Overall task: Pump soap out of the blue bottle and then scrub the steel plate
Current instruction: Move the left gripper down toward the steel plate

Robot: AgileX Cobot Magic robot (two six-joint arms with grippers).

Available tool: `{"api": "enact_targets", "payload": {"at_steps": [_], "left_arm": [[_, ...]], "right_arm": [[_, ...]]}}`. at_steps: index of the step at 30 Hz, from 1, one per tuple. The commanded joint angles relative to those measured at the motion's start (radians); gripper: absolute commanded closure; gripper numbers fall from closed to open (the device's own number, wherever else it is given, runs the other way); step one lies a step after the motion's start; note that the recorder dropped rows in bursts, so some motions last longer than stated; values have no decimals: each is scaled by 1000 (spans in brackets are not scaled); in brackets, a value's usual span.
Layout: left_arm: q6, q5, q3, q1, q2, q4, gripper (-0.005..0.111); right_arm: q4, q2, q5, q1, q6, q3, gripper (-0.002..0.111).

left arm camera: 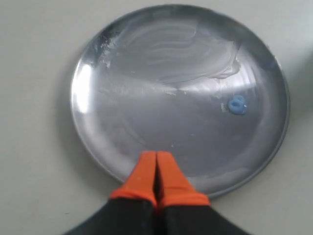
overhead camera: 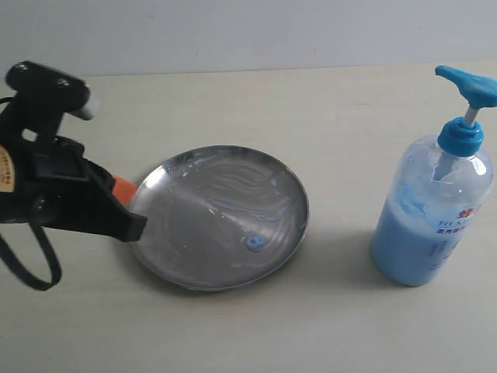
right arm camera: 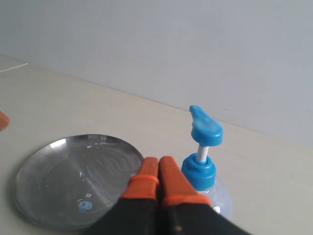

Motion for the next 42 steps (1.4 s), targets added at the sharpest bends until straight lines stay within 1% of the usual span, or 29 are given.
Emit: {"api": "enact_targets", "payload": {"at_steps": [1, 6, 9, 10, 15, 19, 23, 28, 35, 42], "left_arm": [[11, 73, -108, -14, 135, -19, 107], [24, 176, -230, -14, 262, -46, 107], [131, 230, -297, -14, 331, -151, 107], [189, 247, -325, -14, 358, -208, 107], [351, 333, -421, -14, 464, -391, 107], [440, 377, -492, -14, 543, -512, 107], [490, 382, -546, -14, 608, -592, 107], [517, 390, -595, -14, 677, -610, 107], [548, 463, -658, -14, 759, -615, 107], [605, 462, -684, -14, 795, -661, 107]], "right_arm": [[-10, -5, -20, -5, 5, 4, 108], [-8, -5, -24, -5, 5, 4, 108], [-8, -5, -26, -5, 5, 4, 108], [-8, -5, -26, -5, 5, 4, 108], [-8, -5, -26, -5, 5, 4, 108], [-8, -5, -30, -5, 5, 4, 108], [-8, -5, -33, -5, 5, 4, 108], [-8, -5, -39, -5, 5, 4, 108], [-8, -5, -50, -5, 5, 4, 108], [-8, -7, -56, -5, 5, 4, 108]]}}
